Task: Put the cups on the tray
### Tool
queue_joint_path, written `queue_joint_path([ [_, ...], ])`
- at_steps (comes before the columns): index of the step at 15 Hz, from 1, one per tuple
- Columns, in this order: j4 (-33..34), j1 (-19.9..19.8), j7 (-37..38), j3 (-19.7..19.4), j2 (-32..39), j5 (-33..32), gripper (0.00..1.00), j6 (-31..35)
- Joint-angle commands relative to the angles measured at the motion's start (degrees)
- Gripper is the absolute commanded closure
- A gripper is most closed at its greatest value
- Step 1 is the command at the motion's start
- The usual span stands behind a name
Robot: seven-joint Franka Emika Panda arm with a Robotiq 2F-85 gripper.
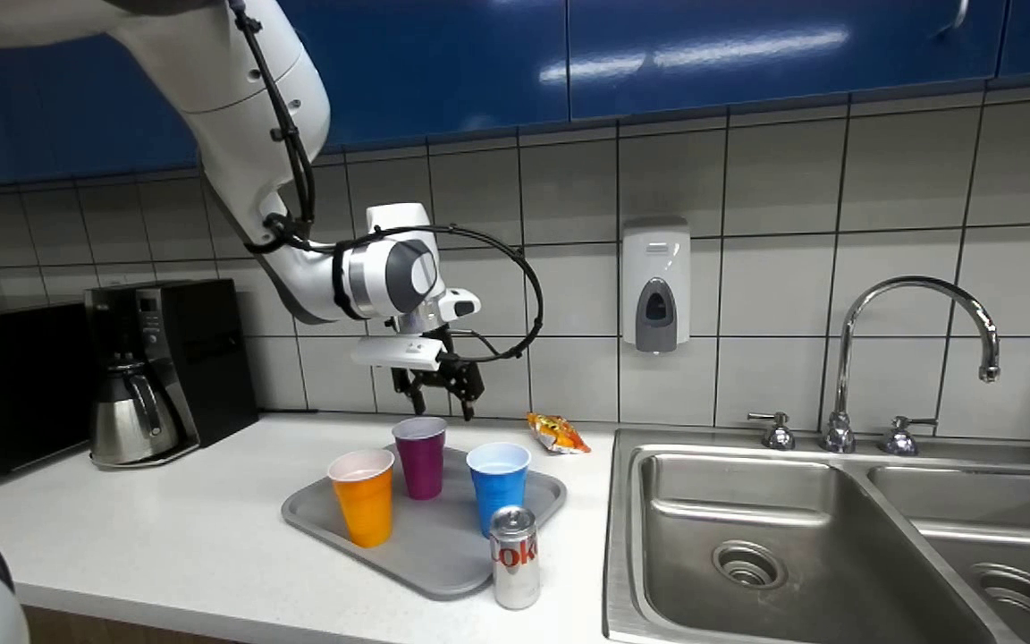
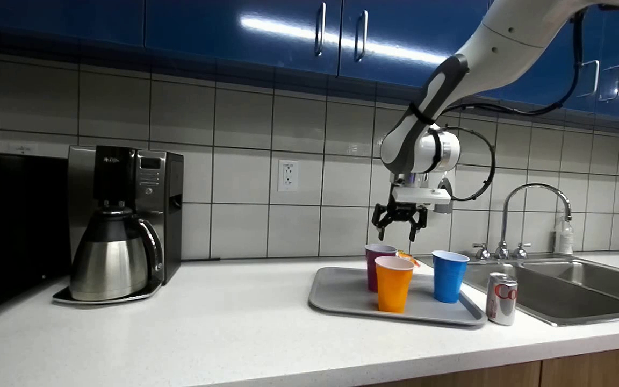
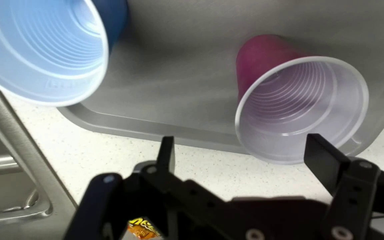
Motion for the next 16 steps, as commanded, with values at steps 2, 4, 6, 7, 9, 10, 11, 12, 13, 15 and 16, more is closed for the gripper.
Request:
queue_joint_path([
  [2,-4.1,-2.0,-3.0,1.2,-6.0,2.9,0.00,-1.9],
  [4,-5.2,-2.2,-3.6,1.1,-7.4,3.1,0.00,-2.1],
  [6,-6.5,-2.4,-4.4,1.1,-8.9,2.9,0.00,-2.3],
  [7,-7.1,-2.5,-5.0,1.1,-9.6,2.8,0.00,-2.6],
  [9,-8.4,-2.7,-7.1,1.3,-11.2,3.1,0.00,-4.1],
  [10,-8.8,-2.9,-9.4,1.5,-12.0,3.5,0.00,-5.9],
  [11,-9.2,-3.1,-11.2,1.5,-12.8,3.8,0.00,-7.6],
  [12,-9.4,-3.1,-12.7,1.3,-13.5,3.5,0.00,-9.2],
  [13,-9.8,-3.1,-14.1,1.2,-14.3,3.3,0.00,-10.6],
  [15,-10.3,-3.3,-16.5,0.9,-15.8,3.3,0.00,-13.4],
  [16,-10.7,-3.4,-17.5,0.8,-16.5,3.2,0.00,-14.7],
])
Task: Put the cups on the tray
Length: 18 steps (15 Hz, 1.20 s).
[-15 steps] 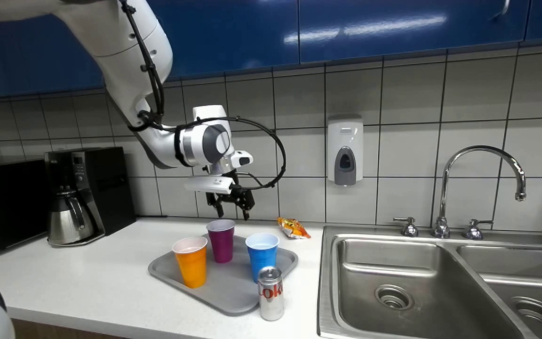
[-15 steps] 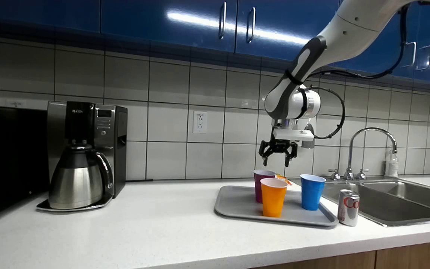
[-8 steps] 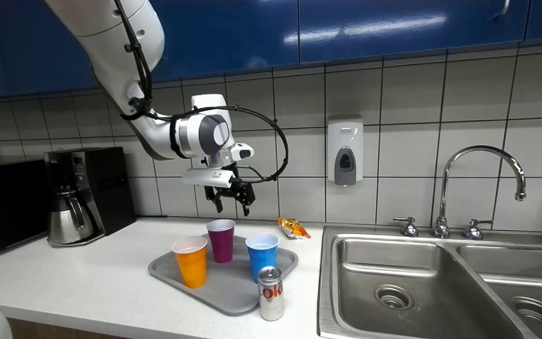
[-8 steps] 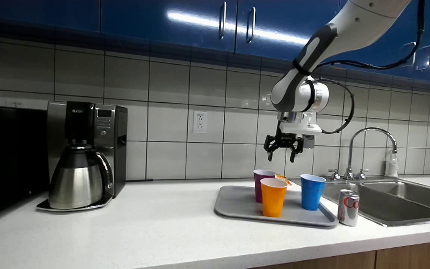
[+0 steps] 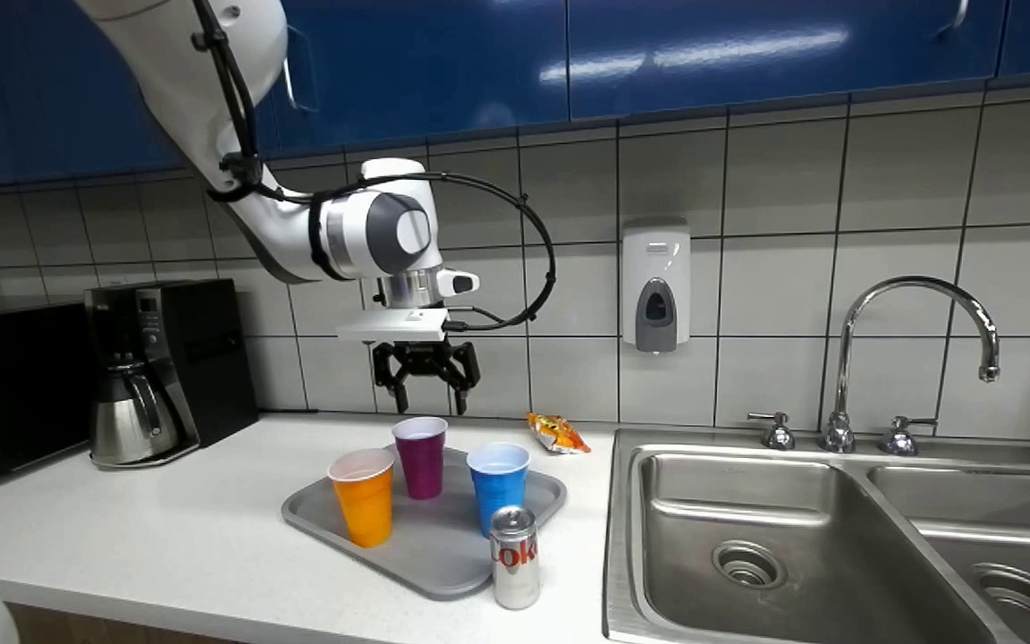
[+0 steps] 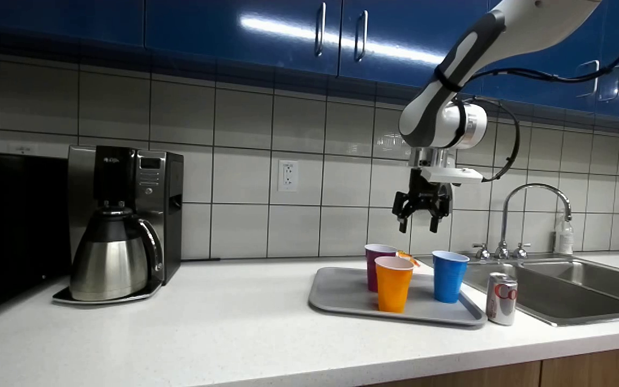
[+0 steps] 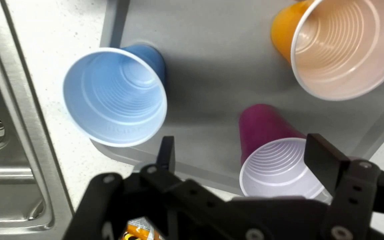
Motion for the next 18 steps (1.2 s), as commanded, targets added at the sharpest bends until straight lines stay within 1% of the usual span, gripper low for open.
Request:
queue_joint_path([
  [1,-2.7,-1.6,-5.3,0.6,-4.8,0.3,0.00,-5.5],
  [7,-5.3,-1.9,-8.3,0.3,-8.3,-0.6,0.00,-11.1],
  [11,-6.5,-1.8,-8.2,0.3,-10.1,-1.9,0.00,-12.2],
  [12,-4.9,-1.6,-6.9,0.5,-7.3,-0.8,0.00,-10.6],
  [18,-5.7,-1.5,-6.9,0.5,-8.3,-1.0,0.00,-11.0],
])
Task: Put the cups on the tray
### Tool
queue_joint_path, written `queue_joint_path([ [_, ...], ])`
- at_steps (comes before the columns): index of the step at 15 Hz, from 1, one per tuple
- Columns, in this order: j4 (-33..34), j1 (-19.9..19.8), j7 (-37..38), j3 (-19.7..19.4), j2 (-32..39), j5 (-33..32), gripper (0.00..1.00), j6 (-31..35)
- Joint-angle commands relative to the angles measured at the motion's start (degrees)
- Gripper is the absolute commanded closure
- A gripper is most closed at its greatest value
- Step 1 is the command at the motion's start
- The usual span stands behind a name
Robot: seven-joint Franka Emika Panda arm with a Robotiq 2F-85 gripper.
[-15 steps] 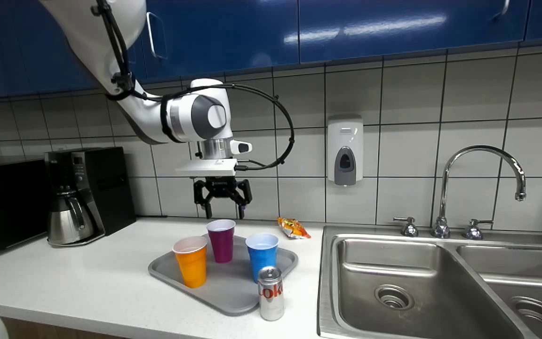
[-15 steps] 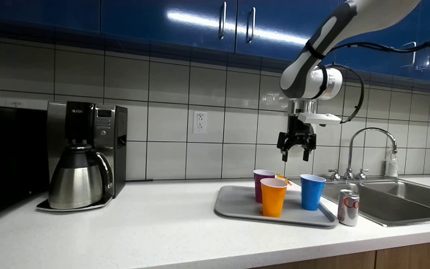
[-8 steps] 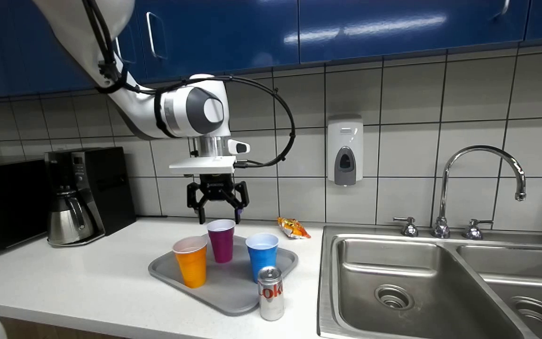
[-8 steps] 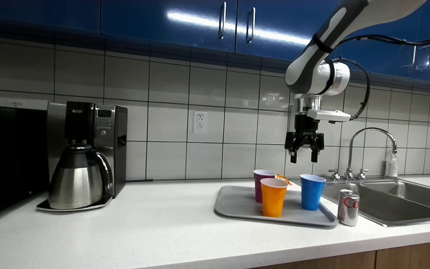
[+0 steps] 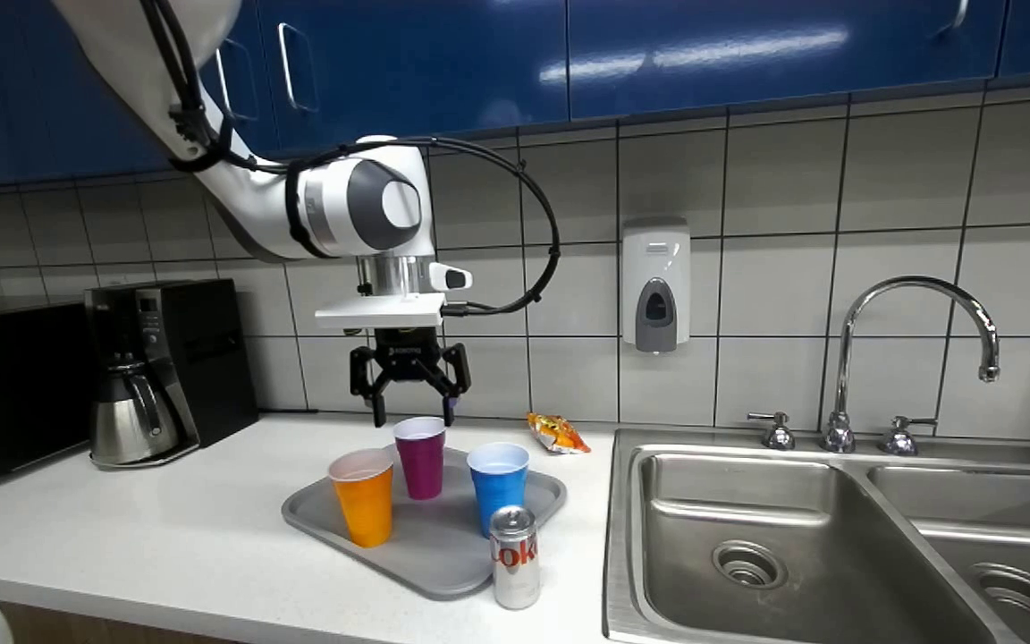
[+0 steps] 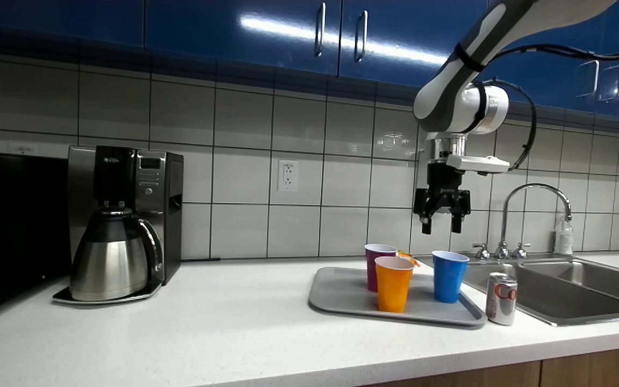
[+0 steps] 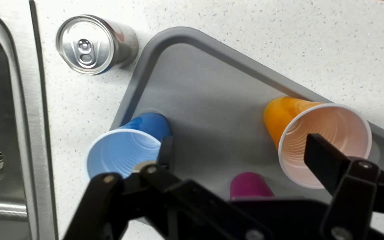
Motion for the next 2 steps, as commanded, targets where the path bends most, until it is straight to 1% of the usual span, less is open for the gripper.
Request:
queue_joint_path([
  [1,0.1,-0.6,0.0,0.6,0.0,0.0,0.00,-0.1],
  [2,0.1,-0.6,0.0,0.6,0.0,0.0,0.00,-0.1],
])
